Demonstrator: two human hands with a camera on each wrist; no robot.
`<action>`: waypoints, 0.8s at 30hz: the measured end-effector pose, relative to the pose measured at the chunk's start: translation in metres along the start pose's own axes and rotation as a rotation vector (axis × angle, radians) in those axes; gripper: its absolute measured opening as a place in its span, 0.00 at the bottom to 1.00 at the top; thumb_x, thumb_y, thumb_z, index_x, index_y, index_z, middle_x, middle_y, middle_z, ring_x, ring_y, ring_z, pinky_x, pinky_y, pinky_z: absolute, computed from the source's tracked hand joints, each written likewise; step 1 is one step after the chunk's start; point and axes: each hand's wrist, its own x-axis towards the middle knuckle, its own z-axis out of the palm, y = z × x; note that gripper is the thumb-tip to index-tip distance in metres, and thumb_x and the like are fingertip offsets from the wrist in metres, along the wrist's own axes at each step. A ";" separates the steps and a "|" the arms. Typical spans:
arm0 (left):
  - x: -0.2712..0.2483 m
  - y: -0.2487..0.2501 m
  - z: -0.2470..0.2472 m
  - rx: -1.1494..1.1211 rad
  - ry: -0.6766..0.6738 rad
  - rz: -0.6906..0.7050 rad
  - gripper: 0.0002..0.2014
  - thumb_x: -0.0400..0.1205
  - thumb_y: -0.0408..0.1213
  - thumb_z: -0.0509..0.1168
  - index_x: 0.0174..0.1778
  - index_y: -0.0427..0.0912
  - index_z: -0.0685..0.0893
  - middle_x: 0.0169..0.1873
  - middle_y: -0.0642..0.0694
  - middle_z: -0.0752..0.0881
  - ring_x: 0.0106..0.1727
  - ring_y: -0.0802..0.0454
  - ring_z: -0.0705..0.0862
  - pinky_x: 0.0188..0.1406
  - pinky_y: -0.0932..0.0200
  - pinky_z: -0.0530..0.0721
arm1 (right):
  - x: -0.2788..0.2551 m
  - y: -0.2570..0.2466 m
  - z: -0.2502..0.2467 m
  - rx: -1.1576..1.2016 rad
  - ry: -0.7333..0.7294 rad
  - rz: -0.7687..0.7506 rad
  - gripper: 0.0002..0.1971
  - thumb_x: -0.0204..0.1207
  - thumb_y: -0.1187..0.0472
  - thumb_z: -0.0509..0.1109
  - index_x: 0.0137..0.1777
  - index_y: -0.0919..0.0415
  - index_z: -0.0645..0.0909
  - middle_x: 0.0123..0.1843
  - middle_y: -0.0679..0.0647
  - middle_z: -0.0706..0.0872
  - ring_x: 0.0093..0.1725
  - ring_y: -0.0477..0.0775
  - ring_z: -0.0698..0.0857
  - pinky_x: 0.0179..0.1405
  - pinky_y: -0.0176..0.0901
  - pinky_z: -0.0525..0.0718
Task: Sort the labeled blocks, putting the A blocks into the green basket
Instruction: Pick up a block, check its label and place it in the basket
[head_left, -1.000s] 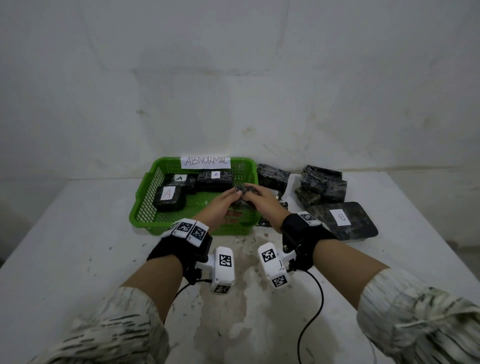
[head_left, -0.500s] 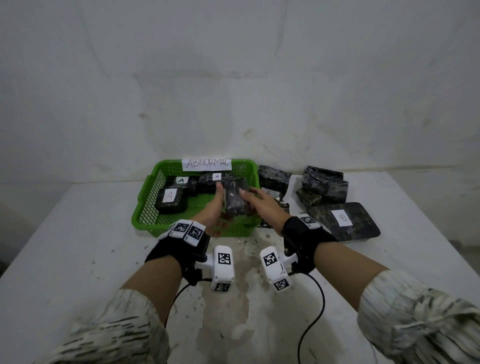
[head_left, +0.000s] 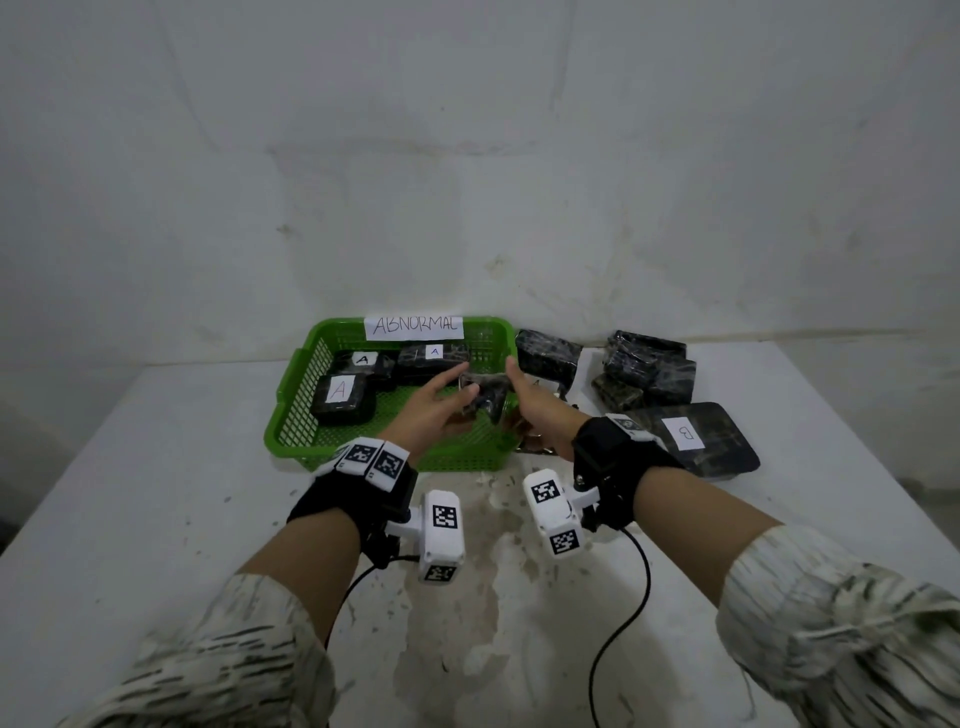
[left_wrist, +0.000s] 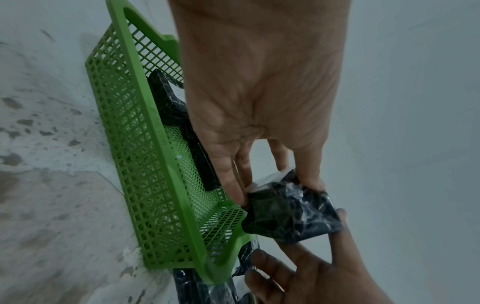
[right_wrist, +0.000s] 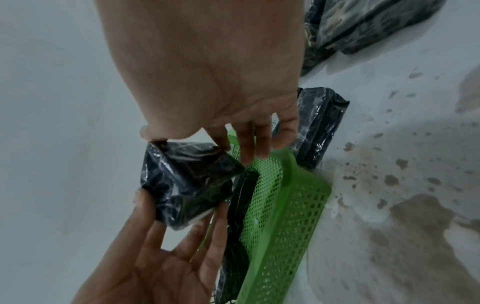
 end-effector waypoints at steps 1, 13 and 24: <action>0.002 -0.001 0.000 -0.014 0.018 -0.008 0.23 0.82 0.34 0.63 0.74 0.48 0.71 0.62 0.41 0.80 0.61 0.42 0.81 0.56 0.51 0.84 | -0.001 0.001 -0.001 -0.023 0.012 -0.019 0.39 0.78 0.29 0.43 0.85 0.49 0.51 0.75 0.56 0.74 0.74 0.61 0.72 0.73 0.54 0.71; 0.006 0.000 0.004 0.053 0.049 -0.034 0.20 0.84 0.47 0.60 0.71 0.47 0.72 0.55 0.39 0.80 0.40 0.48 0.81 0.44 0.55 0.80 | 0.001 0.002 0.012 0.097 0.179 -0.265 0.18 0.86 0.58 0.59 0.73 0.63 0.74 0.68 0.62 0.81 0.68 0.61 0.80 0.68 0.55 0.77; 0.007 -0.004 -0.003 0.163 0.062 0.005 0.06 0.85 0.45 0.58 0.50 0.47 0.74 0.47 0.45 0.82 0.50 0.48 0.81 0.46 0.49 0.80 | 0.004 0.004 0.009 0.286 0.025 -0.104 0.16 0.84 0.49 0.62 0.65 0.57 0.78 0.55 0.54 0.84 0.52 0.55 0.84 0.44 0.46 0.83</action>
